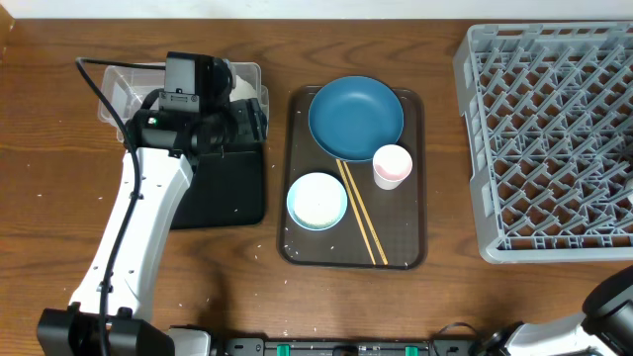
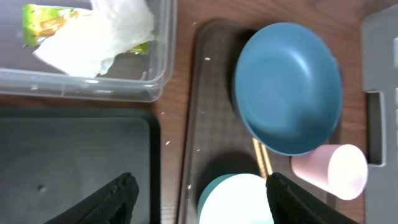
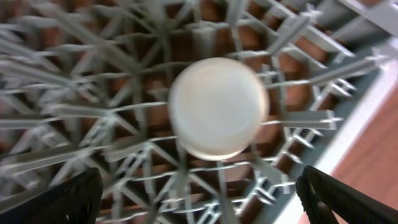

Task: Sort waste into correct bins and load items into the dishwasher rack
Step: 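Place the white cup into the dish rack with the right gripper, then grasp the pink cup with the left gripper and lift it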

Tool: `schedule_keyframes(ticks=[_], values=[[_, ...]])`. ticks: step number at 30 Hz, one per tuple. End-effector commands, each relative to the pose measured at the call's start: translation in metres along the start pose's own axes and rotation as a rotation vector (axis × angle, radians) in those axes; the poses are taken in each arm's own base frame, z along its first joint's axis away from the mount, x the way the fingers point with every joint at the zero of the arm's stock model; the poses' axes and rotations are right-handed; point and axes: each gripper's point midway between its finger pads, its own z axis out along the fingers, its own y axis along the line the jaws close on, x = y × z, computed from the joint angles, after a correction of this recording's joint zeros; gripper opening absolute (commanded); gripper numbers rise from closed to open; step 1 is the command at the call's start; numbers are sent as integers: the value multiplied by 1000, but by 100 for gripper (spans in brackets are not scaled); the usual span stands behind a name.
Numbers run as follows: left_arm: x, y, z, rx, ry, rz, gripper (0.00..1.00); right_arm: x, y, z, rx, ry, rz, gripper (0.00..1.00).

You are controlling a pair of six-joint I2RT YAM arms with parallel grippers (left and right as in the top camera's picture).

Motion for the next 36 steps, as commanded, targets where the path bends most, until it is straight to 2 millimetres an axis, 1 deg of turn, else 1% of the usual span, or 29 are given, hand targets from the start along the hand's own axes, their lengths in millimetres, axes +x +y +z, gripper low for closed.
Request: schedule_keyframes(ticks=[1,5,8,10,13,14,16,19,21,25,28,30,34,36], values=[[-3,-19,-2,103,-5,24,69,-21,38,-48,-227,-95,-3,99],[-13,-49,-2,196,-57,91,70,-18,84,-83,-440,-112,-56,99],[-15,-75,2,243,-87,160,70,-5,107,-92,-475,-87,-103,99],[-11,-95,9,274,-88,202,70,8,125,-95,-497,-53,-139,99],[1,-117,27,285,-69,252,70,28,150,-98,-531,-10,-219,99],[7,-124,35,287,-56,270,70,35,160,-100,-545,0,-261,99],[20,-139,52,301,-26,302,70,45,174,-103,-553,6,-320,99],[42,-160,81,326,24,348,70,54,184,-103,-526,11,-362,99],[58,-169,100,332,61,370,70,59,191,-104,-517,15,-386,99],[88,-174,132,323,142,395,69,65,200,-107,-531,22,-408,99],[106,-171,150,307,195,402,68,67,199,-107,-530,27,-407,99],[114,-169,159,298,219,404,61,67,199,-107,-530,28,-408,99],[120,-165,162,287,241,401,37,67,199,-107,-530,28,-408,99],[118,-164,161,285,240,398,27,67,199,-107,-529,30,-408,99]])
